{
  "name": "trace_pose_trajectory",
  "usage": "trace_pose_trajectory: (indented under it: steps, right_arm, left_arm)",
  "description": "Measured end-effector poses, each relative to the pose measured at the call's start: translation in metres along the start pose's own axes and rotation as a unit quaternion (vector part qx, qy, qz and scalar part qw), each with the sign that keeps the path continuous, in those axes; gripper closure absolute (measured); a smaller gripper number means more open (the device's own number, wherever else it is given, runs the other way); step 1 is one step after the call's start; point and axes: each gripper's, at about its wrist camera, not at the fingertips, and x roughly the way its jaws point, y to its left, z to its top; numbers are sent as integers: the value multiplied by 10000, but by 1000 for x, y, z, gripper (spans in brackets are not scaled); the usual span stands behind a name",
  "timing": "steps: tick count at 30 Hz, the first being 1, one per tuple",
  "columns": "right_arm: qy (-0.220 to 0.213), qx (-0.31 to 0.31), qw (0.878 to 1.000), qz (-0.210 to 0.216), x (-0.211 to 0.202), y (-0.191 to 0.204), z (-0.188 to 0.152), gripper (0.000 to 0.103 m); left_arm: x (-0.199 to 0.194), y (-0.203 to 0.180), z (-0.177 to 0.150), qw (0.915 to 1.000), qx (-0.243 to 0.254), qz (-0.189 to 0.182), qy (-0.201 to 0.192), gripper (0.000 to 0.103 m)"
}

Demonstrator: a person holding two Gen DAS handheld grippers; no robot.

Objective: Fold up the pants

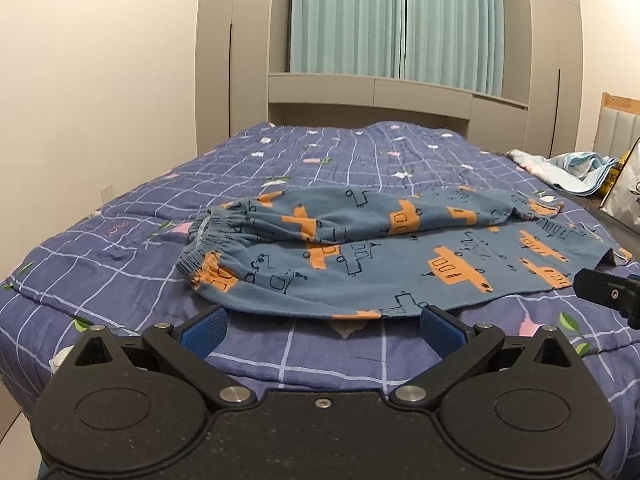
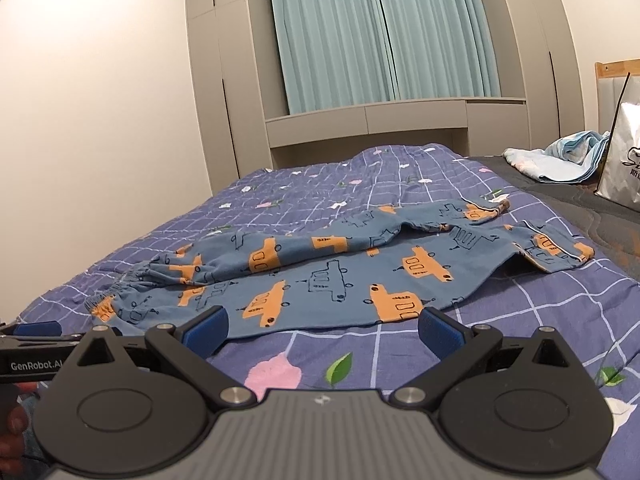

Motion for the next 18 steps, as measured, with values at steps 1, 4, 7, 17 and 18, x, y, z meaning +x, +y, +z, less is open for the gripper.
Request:
trace_pose_trajectory:
  steps: [1,4,7,17,18]
  right_arm:
    - [22,-6,10000,1,1,0,0,0]
    - [73,-60,9999,39,5,-2,3,0]
    - [100,-184,9997,132,10,-3,9,0]
    - [322,-606,9963,513,49,-13,56,0]
    - [362,-657,9957,541,54,-14,61,0]
  left_arm:
    - [1,1,1,10000,-16,8,27,0]
    - [6,5,8,9999,-54,40,111,0]
    - [10,8,19,9998,-11,133,122,0]
    - [40,29,71,9985,242,484,28,0]
    - [44,33,78,9984,252,495,29,0]
